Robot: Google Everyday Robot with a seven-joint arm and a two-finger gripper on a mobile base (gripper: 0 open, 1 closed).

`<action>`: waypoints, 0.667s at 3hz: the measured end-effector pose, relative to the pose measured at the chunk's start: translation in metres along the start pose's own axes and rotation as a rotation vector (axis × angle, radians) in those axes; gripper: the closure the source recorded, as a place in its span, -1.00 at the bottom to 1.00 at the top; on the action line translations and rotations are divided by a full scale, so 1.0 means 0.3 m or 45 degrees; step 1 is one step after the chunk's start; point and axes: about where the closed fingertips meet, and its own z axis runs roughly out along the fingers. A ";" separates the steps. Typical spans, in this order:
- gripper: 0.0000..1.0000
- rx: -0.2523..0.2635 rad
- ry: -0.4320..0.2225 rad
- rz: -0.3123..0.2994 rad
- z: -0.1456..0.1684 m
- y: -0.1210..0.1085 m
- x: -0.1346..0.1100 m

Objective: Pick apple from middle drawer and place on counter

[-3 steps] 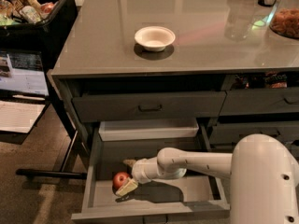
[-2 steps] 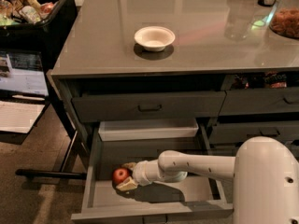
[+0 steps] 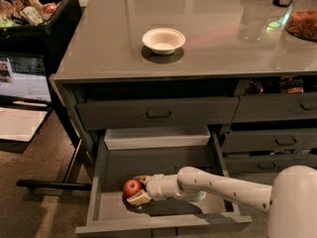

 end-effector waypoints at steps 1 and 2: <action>1.00 0.005 -0.093 -0.022 -0.103 -0.049 -0.041; 1.00 -0.036 -0.120 -0.075 -0.255 -0.073 -0.119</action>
Offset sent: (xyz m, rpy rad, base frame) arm 0.0302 -0.1051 0.1324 0.0884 -0.1273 0.1005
